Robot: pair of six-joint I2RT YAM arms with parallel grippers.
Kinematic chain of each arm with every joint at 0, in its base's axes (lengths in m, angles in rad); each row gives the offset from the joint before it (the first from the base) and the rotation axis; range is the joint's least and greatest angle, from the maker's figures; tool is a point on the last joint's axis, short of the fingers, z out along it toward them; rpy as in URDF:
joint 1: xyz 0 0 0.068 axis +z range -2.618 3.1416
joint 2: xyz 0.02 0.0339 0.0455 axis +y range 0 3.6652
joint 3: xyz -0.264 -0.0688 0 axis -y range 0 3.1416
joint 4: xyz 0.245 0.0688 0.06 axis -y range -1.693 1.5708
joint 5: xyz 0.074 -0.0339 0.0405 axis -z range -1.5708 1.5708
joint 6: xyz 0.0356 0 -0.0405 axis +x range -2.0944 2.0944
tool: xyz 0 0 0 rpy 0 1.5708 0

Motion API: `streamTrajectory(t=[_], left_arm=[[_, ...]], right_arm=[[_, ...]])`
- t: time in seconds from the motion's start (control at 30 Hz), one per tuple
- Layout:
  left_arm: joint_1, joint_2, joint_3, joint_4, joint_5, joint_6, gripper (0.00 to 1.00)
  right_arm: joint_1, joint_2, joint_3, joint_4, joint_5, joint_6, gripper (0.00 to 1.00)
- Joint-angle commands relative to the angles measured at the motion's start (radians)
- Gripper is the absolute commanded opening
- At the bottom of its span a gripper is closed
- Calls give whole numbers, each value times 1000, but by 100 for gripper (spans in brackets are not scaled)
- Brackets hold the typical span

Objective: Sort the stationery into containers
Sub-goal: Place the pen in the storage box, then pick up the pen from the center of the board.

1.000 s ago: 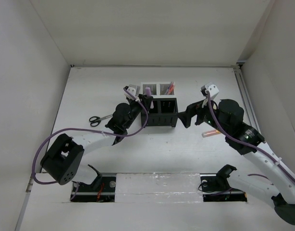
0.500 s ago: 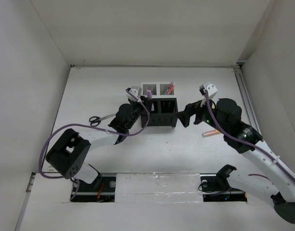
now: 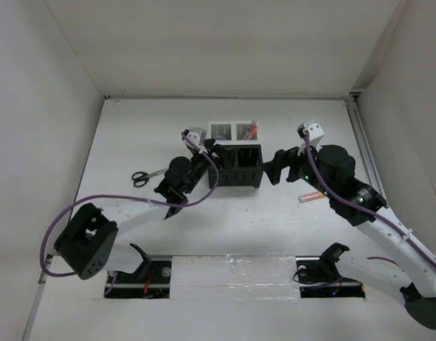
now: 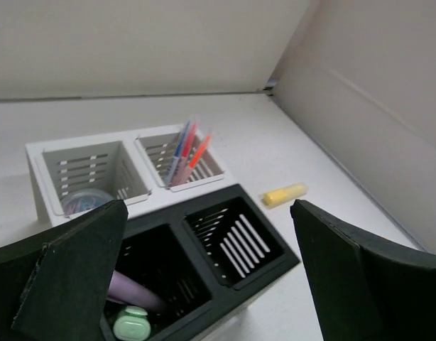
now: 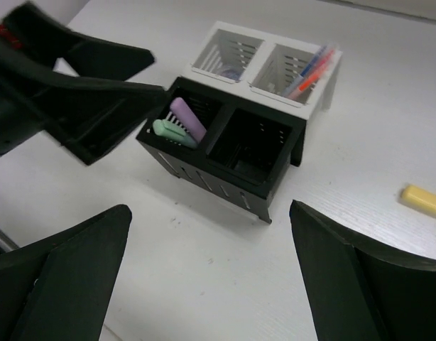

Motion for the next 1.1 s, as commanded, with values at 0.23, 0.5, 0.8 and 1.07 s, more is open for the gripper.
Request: streamTrajectory(t=[0.23, 0.5, 0.8, 1.07], left_arm=[[-31, -221, 160, -421, -164, -138, 100], [-31, -320, 332, -1011, -332, -348, 100], [-31, -400, 370, -1139, -224, -348, 100], [-31, -374, 352, -1116, -184, -328, 100]], right_arm=[[-55, 66, 59, -366, 599, 510, 100], [-276, 87, -54, -406, 534, 658, 100], [-586, 72, -163, -283, 352, 601, 98], [-722, 144, -276, -172, 267, 591, 94]])
